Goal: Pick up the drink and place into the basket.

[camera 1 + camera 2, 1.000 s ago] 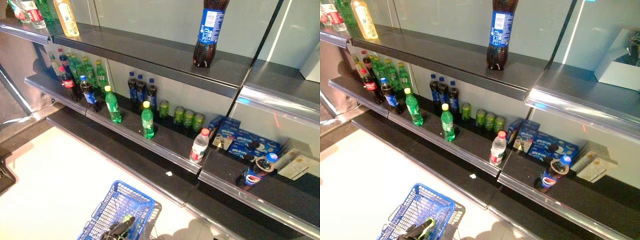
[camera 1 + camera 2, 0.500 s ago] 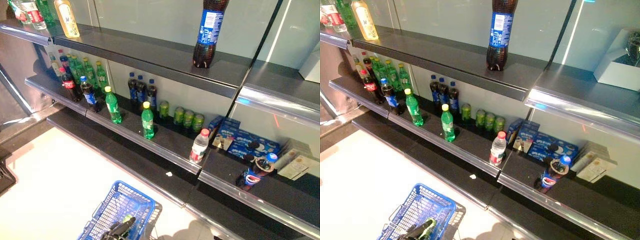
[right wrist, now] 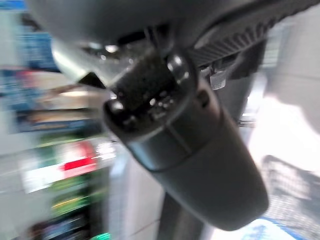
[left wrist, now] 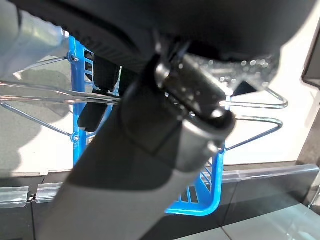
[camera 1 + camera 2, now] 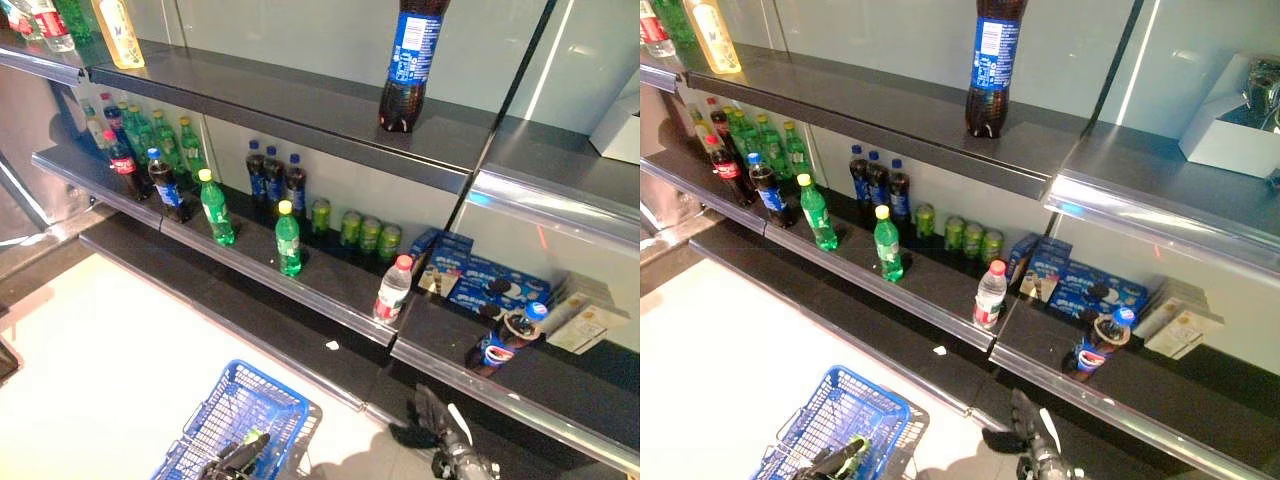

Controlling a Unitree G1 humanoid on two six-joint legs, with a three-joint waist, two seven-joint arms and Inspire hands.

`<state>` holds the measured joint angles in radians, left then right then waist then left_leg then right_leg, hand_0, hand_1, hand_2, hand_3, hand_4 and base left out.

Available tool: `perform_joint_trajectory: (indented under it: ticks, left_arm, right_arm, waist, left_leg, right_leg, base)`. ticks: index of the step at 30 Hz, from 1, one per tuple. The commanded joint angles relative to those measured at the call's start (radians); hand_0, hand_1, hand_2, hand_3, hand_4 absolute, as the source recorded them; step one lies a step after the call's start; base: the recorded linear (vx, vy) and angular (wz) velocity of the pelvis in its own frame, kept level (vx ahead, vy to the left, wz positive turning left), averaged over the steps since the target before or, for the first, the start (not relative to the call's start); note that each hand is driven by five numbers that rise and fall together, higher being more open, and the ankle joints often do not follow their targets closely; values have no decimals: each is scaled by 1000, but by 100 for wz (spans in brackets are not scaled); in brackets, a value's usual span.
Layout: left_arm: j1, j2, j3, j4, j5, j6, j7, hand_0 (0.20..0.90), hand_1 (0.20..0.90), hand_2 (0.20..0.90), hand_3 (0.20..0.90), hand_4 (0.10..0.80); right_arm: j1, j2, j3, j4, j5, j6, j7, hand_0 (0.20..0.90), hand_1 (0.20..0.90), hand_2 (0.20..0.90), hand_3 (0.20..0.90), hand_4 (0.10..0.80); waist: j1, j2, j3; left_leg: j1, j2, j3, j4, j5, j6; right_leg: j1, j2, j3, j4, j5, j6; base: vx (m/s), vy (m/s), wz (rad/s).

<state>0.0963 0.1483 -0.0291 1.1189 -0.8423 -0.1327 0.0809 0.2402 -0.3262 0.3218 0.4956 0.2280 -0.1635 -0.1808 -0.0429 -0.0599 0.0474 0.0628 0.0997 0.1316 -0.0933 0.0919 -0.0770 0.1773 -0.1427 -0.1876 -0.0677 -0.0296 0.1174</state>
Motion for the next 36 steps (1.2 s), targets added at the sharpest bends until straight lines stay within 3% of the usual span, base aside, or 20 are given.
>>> perform_joint_trajectory:
  ticks: [1, 12, 22, 29, 36]
  left_arm:
    - [11, 45, -23, -33, 74, -43, 6, 300, 300, 300, 200, 100]
    - [64, 16, 15, -39, 90, -72, -10, 300, 300, 300, 200, 100]
    - [74, 15, 46, -33, 90, -86, -41, 300, 300, 300, 200, 100]
    - [86, 15, 43, -50, 94, -81, -26, 300, 300, 300, 200, 100]
    - [93, 14, 16, -73, 83, -75, -8, 300, 300, 300, 200, 100]
  right_arm:
    - [-48, -83, -58, -234, -96, -134, -143, 900, 900, 900, 900, 800]
    - [-4, -171, -219, -592, -257, -230, -412, 900, 900, 900, 900, 800]
    - [0, -188, -326, -704, -270, -235, -628, 900, 900, 900, 900, 800]
    - [-2, -186, -316, -691, -179, -189, -618, 900, 900, 900, 900, 800]
    - [-46, -186, -264, -656, -139, -205, -622, 900, 900, 900, 900, 800]
  waist:
    - [7, 13, 51]
    - [-28, 26, 34]
    - [-33, 29, 18]
    - [-21, 23, 25]
    - [-15, 29, 77]
  left_leg:
    - [70, 26, 30, 6, -107, 7]
    - [86, 25, 74, 6, -127, 16]
    - [89, 24, 92, 6, -138, 16]
    - [82, 27, 92, 52, -151, 19]
    - [17, 39, 68, 205, -185, 7]
  right_leg:
    - [-77, -61, 52, -1, 89, 68]
    - [-92, -71, 78, 9, 80, 82]
    - [-102, -78, 80, 14, 73, 89]
    - [-108, -75, 76, 46, 56, 78]
    - [-149, -49, 82, 148, 13, 39]
  base:
    - [0, 0, 0]
    - [8, 35, -11]
    - [18, 14, -10]
    - [48, -30, -6]
    - [3, -24, 0]
